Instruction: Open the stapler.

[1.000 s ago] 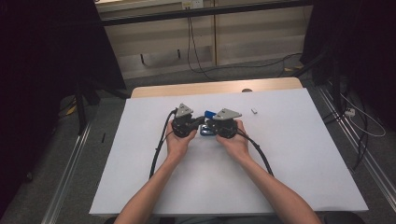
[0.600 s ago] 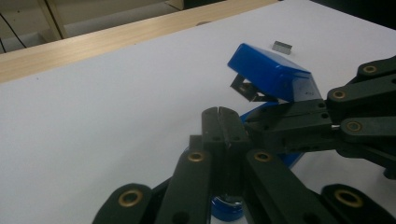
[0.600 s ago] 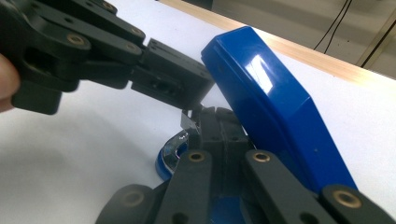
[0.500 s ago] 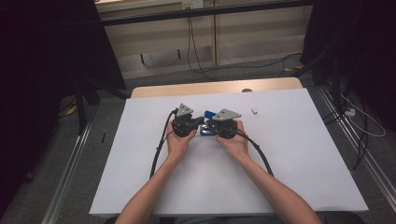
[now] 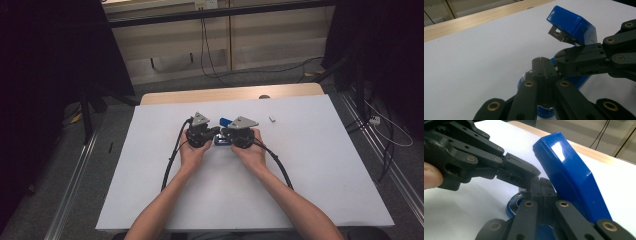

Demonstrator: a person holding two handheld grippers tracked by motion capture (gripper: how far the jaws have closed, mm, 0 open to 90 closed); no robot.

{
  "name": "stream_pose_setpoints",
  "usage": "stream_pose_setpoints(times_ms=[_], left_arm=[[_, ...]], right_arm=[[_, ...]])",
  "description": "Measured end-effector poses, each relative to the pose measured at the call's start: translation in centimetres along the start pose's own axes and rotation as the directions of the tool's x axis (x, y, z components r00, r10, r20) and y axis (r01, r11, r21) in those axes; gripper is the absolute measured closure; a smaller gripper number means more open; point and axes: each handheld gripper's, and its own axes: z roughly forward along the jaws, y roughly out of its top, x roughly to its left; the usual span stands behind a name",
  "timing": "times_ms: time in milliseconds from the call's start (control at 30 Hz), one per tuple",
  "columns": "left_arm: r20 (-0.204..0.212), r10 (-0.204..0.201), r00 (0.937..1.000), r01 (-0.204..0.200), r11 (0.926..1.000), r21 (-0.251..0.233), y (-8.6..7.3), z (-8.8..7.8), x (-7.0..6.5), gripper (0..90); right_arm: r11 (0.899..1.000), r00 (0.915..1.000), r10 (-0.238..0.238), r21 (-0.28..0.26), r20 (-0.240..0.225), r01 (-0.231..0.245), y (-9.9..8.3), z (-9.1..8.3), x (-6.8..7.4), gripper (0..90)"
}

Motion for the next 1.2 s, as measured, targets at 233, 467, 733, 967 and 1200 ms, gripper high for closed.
stream_pose_setpoints(times_ms=[233, 467, 733, 967, 1200], left_arm=[[0.002, -0.007, 1.0000, 0.007, 1.0000, 0.000, -0.22, 0.14, 0.05, 90.0], [-0.003, 0.000, 1.0000, -0.001, 1.0000, -0.005, -0.44, 0.22, 0.02, 90.0], [0.000, -0.001, 1.0000, 0.001, 1.0000, -0.003, -0.64, 0.29, 0.12, 90.0], [0.001, 0.005, 1.0000, -0.005, 1.0000, -0.004, -0.65, 0.29, 0.13, 90.0], [0.001, 0.005, 1.0000, -0.005, 1.0000, -0.004, -0.67, 0.28, 0.11, 90.0]], right_arm=[[1.000, 1.0000, 0.002, -0.003, 0.005, -0.002, -0.07, 0.12, 0.09, 90.0], [1.000, 0.9999, 0.002, -0.004, 0.015, -0.002, -0.17, 0.23, 0.26, 90.0], [1.000, 0.9997, 0.004, -0.007, 0.026, -0.004, -0.19, 0.25, 0.36, 90.0], [1.000, 0.9991, 0.012, -0.019, 0.040, -0.011, -0.03, 0.04, 0.27, 90.0], [0.999, 0.9981, 0.020, -0.036, 0.059, -0.018, -0.01, -0.12, 0.22, 90.0]])
